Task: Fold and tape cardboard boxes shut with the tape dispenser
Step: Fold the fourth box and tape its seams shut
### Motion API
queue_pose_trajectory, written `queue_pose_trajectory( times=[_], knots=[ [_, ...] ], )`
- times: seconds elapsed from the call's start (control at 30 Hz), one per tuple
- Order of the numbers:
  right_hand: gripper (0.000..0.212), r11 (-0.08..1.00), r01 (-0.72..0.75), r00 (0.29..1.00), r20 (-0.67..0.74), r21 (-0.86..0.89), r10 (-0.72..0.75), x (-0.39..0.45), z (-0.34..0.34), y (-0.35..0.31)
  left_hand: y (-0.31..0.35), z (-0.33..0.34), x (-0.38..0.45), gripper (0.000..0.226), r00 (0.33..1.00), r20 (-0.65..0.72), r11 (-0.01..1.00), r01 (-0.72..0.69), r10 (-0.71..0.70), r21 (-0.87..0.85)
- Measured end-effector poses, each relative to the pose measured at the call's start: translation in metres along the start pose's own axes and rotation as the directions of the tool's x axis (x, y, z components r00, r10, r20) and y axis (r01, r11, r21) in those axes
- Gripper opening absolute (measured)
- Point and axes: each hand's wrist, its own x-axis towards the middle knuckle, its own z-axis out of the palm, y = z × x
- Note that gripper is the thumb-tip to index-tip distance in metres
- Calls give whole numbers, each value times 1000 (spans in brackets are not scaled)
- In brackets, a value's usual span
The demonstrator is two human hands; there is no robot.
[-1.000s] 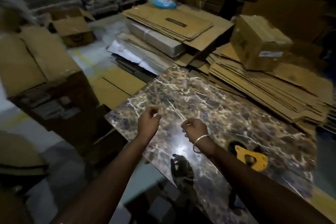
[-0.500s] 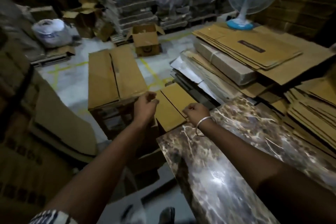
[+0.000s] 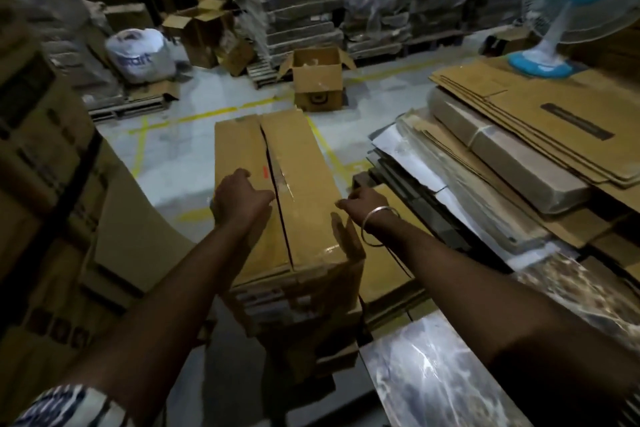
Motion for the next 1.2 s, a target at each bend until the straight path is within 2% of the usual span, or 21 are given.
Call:
queue_pose_trajectory(
  times=[0.1, 0.2, 0.27, 0.33, 0.4, 0.47, 0.6, 0.73, 0.87, 1.03, 1.2],
  knots=[
    [50, 997, -56, 996, 68, -57, 60, 19, 8, -10, -18, 0, 20, 76, 986, 20, 985, 162, -164, 60],
    [54, 992, -126, 983, 131, -16, 127, 28, 16, -13, -35, 7, 33, 104, 926, 151, 935, 354, -346, -26],
    [61, 980, -188, 974, 142, 58, 178, 31, 21, -16, -42, 9, 39, 96, 900, 231, 910, 401, -369, -106],
    [65, 966, -230, 966, 143, 116, 213, 35, 26, -18, -45, 10, 42, 86, 896, 253, 899, 409, -364, -155],
    [68, 965, -223, 970, 125, 136, 207, 36, 29, -20, -45, 9, 44, 93, 892, 263, 890, 420, -368, -178],
    [70, 981, -174, 982, 84, 81, 167, 35, 29, -23, -45, 8, 44, 106, 889, 259, 894, 423, -377, -150],
    [68, 995, -94, 995, 25, -35, 95, 29, 19, -34, -33, -3, 39, 93, 910, 208, 907, 392, -358, -154],
    [81, 995, -100, 995, -8, -24, 100, 14, -8, -48, -6, -25, 37, 89, 924, 210, 920, 356, -321, -162],
    [81, 996, -89, 993, -82, -9, 88, -13, -45, -43, 29, -39, 24, 83, 953, 206, 941, 265, -223, -208],
    [71, 990, -139, 969, -205, 15, 139, -69, -93, 0, 84, -36, -23, 72, 965, 253, 956, 133, -66, -261],
    [59, 973, -227, 911, -343, 45, 229, -146, -137, 70, 136, -1, -100, 75, 935, 341, 968, -5, 94, -252]
  ],
)
